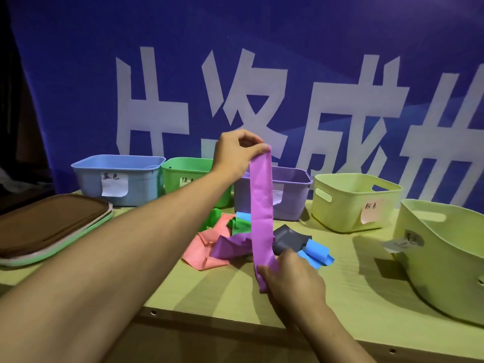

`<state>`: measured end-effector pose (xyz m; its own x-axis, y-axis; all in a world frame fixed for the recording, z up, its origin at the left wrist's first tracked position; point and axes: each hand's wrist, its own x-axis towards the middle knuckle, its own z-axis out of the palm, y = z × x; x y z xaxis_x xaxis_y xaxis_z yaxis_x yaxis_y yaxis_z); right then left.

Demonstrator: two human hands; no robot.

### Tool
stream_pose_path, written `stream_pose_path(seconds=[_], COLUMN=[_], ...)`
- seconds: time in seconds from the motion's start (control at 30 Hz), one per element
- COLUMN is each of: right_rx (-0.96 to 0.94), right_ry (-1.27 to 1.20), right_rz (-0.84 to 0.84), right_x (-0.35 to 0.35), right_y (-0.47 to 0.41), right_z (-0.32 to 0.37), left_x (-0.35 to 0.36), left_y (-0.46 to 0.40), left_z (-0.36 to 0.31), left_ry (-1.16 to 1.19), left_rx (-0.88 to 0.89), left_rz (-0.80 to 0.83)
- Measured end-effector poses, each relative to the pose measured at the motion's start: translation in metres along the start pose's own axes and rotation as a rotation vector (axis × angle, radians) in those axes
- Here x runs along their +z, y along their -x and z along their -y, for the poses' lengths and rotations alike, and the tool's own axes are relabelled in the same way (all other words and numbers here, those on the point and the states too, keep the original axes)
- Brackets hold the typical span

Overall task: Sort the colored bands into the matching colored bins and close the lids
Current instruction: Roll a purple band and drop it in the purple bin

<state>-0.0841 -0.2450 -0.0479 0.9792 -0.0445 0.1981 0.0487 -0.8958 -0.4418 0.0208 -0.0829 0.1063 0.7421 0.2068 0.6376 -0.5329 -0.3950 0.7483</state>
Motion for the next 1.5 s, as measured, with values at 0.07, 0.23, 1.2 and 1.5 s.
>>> stream_pose_path(seconds=[0.07,0.23,1.2,1.5], right_rx=[-0.024,-0.101,-0.562,-0.617], right_ry=[0.109,0.319,-0.908,-0.923], right_rz=[-0.019,-0.321,-0.328,-0.198], right_x=[0.005,0.03,0.005,0.016], right_y=[-0.002,-0.001,-0.15,-0.156], right_z=[-0.002,-0.02,0.007,-0.003], left_x=[0.008,0.019,0.049,0.047], left_y=[0.005,0.012,0.045,0.05], left_z=[0.006,0.017,0.102,0.105], left_ry=[0.025,0.08,0.302,0.338], left_rx=[-0.01,-0.008,0.082,0.129], left_rz=[0.02,0.022,0.021,0.059])
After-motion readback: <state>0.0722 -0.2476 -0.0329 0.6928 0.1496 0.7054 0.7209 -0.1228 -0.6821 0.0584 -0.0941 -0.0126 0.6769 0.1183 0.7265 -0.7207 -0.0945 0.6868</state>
